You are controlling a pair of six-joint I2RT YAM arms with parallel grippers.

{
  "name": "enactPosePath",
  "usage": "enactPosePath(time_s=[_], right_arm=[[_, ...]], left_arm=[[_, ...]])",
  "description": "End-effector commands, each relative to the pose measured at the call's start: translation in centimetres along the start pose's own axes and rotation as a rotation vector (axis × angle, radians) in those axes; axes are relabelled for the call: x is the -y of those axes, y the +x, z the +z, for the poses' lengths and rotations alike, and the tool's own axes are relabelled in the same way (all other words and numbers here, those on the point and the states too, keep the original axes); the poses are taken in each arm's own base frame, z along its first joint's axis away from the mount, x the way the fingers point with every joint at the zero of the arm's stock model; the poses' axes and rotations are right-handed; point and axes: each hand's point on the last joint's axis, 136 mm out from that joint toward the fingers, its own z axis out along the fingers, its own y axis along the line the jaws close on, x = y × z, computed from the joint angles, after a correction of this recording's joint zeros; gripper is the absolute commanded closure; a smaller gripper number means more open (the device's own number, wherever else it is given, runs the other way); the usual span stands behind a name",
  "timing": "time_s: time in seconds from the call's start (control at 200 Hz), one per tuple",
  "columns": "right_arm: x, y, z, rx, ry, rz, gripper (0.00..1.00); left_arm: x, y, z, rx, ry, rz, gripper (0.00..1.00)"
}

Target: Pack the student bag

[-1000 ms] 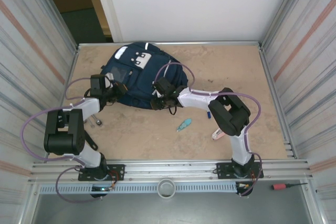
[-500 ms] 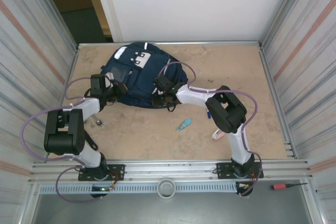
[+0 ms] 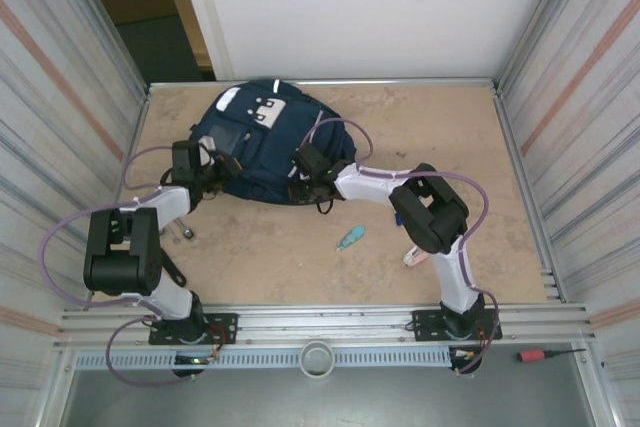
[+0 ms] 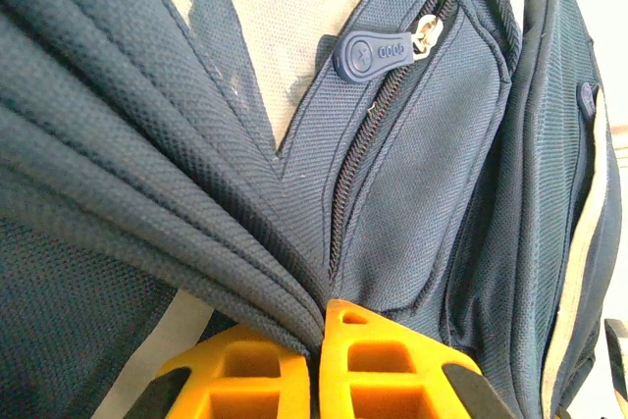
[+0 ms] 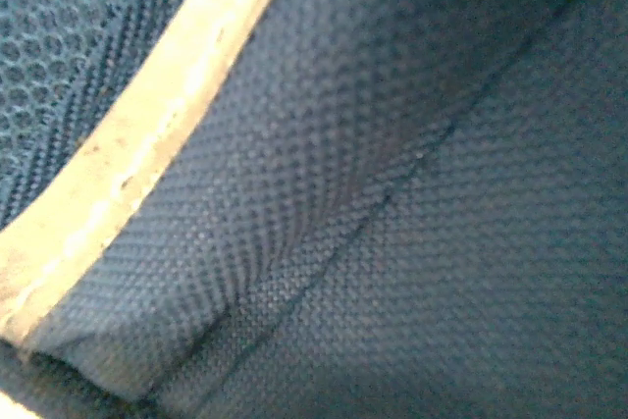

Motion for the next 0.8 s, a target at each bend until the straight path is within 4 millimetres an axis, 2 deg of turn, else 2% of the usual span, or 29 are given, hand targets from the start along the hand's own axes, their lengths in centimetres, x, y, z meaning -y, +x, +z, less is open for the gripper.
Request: enactPosePath(time_s=[0.0, 0.15, 0.276, 0.416, 0.591, 0.656, 0.797], right_arm=[[-1.2, -1.5, 0.7, 0.084, -0.093, 0.02, 0.88], [-2.4, -2.9, -2.0, 0.147, -0.208, 0.03, 1.0], [-2.9, -3.4, -4.5, 0.185, -0.302, 0.05, 1.0], [-3.2, -3.3, -6.3, 0.198, -0.372, 0.068, 1.0], [-2.4, -2.9, -7.2, 0.198, -0.381, 0.082, 1.0], [-2.1, -2.7, -7.3, 0.19, -0.378, 0.08, 1.0], [-1.3, -2.2, -8.1, 0.179, -0.341, 0.03, 1.0]], left_arm=[[1.5, 0.9, 0.2, -0.048, 0.056, 0.038, 1.0], [1.4, 1.0, 0.3, -0.05, 0.053, 0.037, 1.0], [1.4, 1.0, 0.3, -0.048, 0.048, 0.039, 1.0], [1.2, 0.9, 0.3, -0.047, 0.042, 0.039, 1.0], [1.1, 0.9, 0.2, -0.045, 0.036, 0.04, 1.0], [1.3, 0.9, 0.0, -0.042, 0.036, 0.045, 0.94], [1.8, 0.6, -0.9, -0.034, 0.034, 0.083, 0.71]])
